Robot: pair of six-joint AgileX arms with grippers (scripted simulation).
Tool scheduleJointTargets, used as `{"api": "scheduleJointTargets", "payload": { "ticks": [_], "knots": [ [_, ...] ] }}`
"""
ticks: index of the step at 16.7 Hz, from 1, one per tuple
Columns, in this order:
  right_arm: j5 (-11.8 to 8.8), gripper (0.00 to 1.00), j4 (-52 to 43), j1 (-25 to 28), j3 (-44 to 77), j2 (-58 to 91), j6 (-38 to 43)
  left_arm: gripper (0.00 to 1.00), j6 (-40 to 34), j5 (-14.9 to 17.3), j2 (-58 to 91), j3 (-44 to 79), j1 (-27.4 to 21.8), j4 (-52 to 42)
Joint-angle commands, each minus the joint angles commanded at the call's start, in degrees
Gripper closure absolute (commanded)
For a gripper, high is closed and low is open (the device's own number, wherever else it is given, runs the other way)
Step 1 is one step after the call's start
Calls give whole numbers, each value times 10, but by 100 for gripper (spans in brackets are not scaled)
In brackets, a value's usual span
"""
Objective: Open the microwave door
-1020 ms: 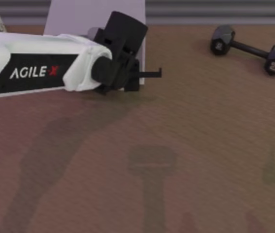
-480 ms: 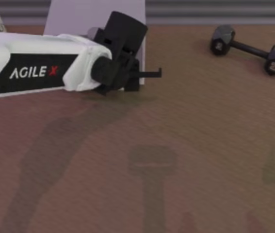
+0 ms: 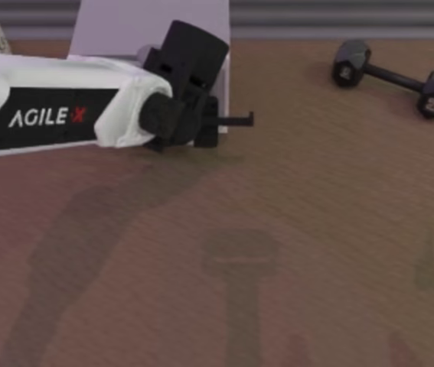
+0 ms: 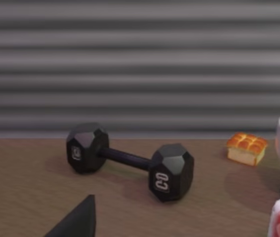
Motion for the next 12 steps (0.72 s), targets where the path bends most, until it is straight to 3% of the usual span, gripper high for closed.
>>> {"api": "scheduleJointTargets", "payload": {
  "ticks": [12],
  "knots": [
    [0, 0, 0, 0, 0, 0, 0, 100, 20, 12, -14, -21, 5, 13]
  ]
}}
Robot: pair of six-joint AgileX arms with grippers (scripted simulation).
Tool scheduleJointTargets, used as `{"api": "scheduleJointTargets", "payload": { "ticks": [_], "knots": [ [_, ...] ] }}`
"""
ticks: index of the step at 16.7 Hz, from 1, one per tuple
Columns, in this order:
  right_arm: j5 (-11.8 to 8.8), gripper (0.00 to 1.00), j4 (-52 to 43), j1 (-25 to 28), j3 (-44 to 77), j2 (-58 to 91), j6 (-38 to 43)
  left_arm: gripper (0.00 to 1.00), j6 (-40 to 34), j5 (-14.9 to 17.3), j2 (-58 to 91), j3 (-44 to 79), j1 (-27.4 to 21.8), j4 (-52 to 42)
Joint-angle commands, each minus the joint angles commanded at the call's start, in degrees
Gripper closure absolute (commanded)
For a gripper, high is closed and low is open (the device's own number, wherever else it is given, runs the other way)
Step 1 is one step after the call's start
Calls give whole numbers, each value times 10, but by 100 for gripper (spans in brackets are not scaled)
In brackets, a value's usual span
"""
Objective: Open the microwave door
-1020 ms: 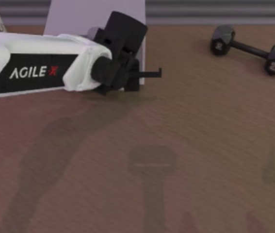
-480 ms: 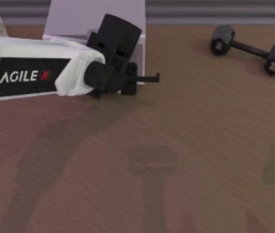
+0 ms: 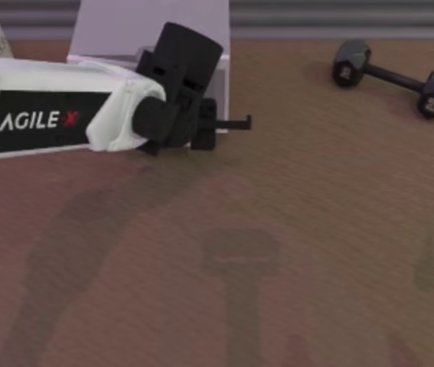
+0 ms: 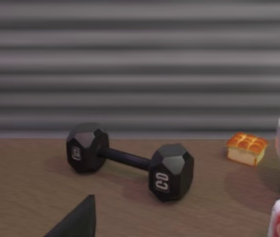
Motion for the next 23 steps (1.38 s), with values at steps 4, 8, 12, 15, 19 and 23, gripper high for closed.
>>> {"api": "scheduleJointTargets", "payload": {
  "ticks": [4, 8, 12, 15, 19, 23],
  "knots": [
    [0, 0, 0, 0, 0, 0, 0, 100, 0, 0, 0, 0, 0, 0],
    [0, 0, 0, 0, 0, 0, 0, 100, 0, 0, 0, 0, 0, 0],
    [0, 0, 0, 0, 0, 0, 0, 100, 0, 0, 0, 0, 0, 0],
    [0, 0, 0, 0, 0, 0, 0, 100, 0, 0, 0, 0, 0, 0],
    [0, 0, 0, 0, 0, 0, 0, 100, 3, 7, -2, -4, -2, 3],
    [0, 0, 0, 0, 0, 0, 0, 100, 25, 20, -19, -25, 4, 16]
  ]
}}
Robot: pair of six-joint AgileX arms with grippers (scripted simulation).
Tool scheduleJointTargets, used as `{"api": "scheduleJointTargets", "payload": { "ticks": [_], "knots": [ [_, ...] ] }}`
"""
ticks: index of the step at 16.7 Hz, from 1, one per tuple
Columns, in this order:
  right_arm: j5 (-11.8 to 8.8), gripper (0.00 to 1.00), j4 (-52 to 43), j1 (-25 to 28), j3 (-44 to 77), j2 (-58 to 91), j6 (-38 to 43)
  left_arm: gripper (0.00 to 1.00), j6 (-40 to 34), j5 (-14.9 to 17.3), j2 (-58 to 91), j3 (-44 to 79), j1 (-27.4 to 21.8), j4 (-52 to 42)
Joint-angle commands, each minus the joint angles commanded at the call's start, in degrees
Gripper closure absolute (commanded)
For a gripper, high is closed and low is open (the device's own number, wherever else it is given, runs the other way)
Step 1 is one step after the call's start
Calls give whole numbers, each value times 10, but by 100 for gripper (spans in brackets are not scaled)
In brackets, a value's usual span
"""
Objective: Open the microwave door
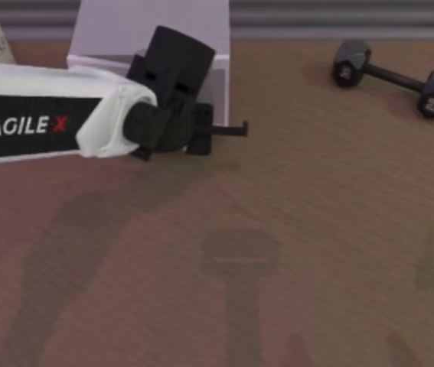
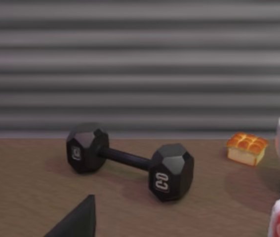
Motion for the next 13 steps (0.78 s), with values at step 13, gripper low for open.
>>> {"api": "scheduleJointTargets", "payload": {
  "ticks": [13],
  "knots": [
    [0, 0, 0, 0, 0, 0, 0, 100, 9, 6, -5, -10, 3, 4]
  ]
}}
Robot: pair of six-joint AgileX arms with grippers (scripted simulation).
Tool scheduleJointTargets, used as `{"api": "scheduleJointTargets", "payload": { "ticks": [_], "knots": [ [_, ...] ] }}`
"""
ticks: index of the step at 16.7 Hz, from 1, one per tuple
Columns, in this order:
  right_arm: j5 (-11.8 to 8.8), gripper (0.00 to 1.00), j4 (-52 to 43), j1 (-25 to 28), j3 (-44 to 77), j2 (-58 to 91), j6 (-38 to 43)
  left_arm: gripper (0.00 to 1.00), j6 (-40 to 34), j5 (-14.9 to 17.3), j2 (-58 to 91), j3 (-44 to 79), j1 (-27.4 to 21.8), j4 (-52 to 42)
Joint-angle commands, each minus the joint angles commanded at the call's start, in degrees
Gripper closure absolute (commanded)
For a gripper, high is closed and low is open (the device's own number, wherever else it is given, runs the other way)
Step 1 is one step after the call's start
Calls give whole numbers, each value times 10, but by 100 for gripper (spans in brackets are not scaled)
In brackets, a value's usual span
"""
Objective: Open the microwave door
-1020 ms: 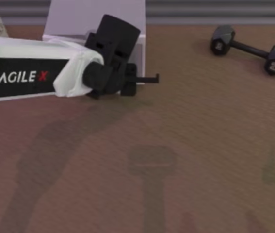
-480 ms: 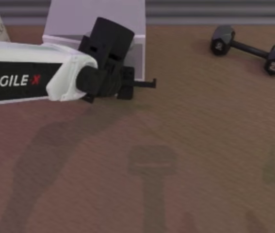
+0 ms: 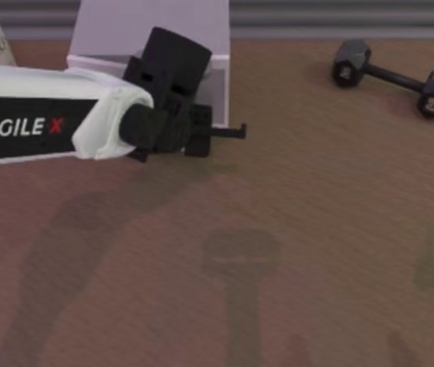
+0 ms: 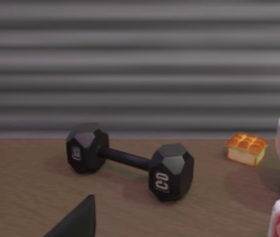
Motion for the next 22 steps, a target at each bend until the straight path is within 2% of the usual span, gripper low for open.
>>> {"api": "scheduleJointTargets", "payload": {
  "ticks": [13, 22],
  "knots": [
    [0, 0, 0, 0, 0, 0, 0, 100, 0, 0, 0, 0, 0, 0],
    [0, 0, 0, 0, 0, 0, 0, 100, 35, 28, -23, -33, 9, 17]
  ]
}}
